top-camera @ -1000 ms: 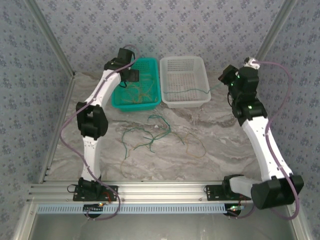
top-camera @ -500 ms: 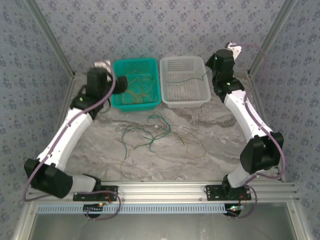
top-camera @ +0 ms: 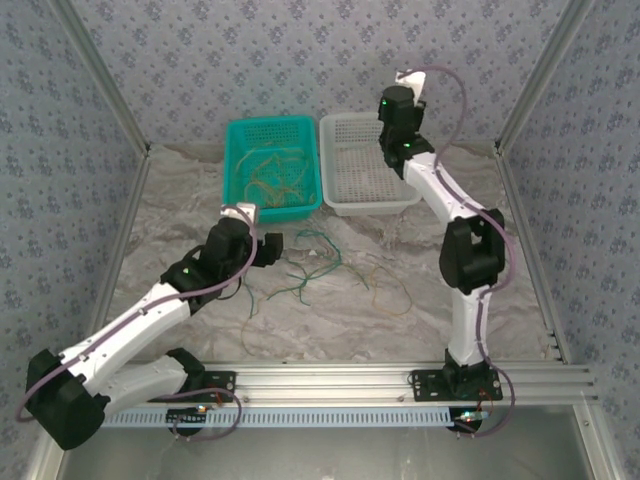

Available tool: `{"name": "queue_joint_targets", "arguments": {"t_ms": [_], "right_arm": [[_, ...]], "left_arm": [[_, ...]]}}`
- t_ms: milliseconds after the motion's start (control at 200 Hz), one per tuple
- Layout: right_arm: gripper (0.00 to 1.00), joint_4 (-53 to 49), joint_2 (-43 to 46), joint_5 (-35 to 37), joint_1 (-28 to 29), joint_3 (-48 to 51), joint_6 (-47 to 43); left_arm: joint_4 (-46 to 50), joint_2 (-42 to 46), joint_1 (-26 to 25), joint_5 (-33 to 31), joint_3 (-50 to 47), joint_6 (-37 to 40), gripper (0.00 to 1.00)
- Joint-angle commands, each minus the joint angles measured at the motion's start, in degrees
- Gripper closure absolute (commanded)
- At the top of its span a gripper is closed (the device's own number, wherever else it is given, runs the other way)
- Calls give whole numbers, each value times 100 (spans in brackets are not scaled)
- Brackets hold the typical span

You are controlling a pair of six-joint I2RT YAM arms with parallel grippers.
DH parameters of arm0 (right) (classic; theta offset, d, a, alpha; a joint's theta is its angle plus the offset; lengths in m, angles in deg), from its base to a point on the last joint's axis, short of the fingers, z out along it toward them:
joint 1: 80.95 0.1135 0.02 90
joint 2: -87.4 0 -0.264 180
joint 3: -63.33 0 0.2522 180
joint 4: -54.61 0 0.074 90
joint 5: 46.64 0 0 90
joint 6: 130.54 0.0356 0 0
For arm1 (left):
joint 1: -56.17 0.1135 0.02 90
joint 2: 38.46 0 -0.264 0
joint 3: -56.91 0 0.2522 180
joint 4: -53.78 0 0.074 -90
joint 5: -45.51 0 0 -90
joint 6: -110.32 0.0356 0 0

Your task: Untangle the cables

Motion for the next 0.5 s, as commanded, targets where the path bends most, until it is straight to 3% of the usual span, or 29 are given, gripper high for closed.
{"name": "queue_joint_targets", "arguments": {"t_ms": [0, 120, 285, 385, 495], "right_arm": [[100, 882, -461, 388, 120, -408, -711], [100, 583, -764, 480, 251, -517, -729], [100, -115, -540, 328, 346, 8, -343], [100, -1076, -556, -131, 326, -151, -185], [100, -2866, -975, -830, 262, -1026, -64]], "left_arm": [[-282, 73, -67, -238, -109, -117, 14], [-411, 89, -73, -336, -158, -121, 13], [-448, 40, -74, -349, -203, -66, 13], [-448, -3, -76, -372, -239, -46, 12], [-507, -79, -76, -381, -291, -50, 12]]}}
